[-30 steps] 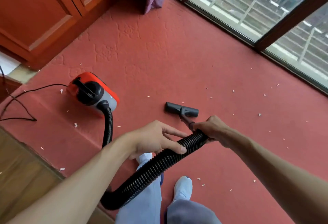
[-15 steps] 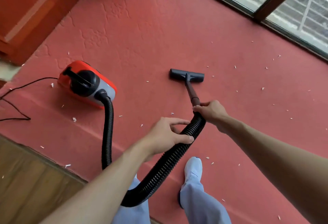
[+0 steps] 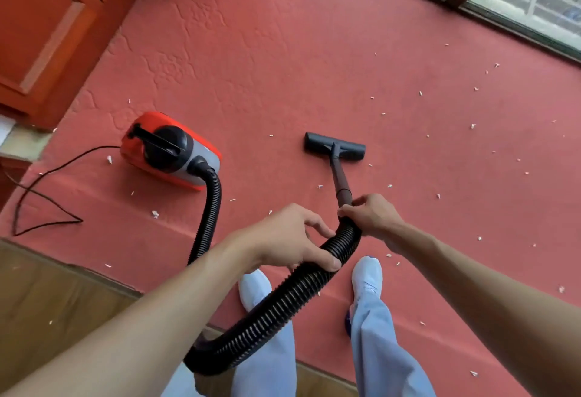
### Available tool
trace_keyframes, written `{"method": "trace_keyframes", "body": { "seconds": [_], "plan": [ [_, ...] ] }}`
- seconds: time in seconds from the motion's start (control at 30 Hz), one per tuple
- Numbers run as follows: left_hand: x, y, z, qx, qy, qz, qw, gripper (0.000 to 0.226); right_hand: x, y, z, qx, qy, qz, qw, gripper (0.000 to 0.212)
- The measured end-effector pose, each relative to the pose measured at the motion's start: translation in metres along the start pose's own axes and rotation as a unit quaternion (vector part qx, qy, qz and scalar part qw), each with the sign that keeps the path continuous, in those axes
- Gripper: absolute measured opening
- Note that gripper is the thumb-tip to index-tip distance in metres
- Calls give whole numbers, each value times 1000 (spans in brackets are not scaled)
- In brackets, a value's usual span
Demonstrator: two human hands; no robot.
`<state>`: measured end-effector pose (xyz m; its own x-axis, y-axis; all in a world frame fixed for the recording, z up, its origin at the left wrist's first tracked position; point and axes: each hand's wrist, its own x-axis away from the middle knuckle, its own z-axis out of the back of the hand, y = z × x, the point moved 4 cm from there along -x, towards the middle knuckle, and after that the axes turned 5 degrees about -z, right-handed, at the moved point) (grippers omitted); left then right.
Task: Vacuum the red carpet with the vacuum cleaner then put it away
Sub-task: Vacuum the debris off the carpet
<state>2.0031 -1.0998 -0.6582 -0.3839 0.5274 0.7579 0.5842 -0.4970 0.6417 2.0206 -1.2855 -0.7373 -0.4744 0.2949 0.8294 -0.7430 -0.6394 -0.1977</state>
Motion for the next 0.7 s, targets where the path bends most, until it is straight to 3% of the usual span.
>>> {"method": "trace_keyframes", "body": {
  "seconds": [0.17, 0.37, 0.5, 0.7],
  "plan": [
    [37, 26, 14, -75, -115, 42, 990, 42, 44, 7, -21, -41, -50, -35, 997, 30],
    [50, 30, 26, -93, -165, 71, 979, 41, 62, -1, -32, -53, -80, -47, 994, 19],
    [43, 14, 22, -84, -127, 63, 986, 46, 50, -2, -34, -60, -40, -49, 996, 23],
    [24, -15, -2, -38, -4, 26, 999, 46, 27, -5, -34, -97, 29, -37, 994, 24]
  ]
}}
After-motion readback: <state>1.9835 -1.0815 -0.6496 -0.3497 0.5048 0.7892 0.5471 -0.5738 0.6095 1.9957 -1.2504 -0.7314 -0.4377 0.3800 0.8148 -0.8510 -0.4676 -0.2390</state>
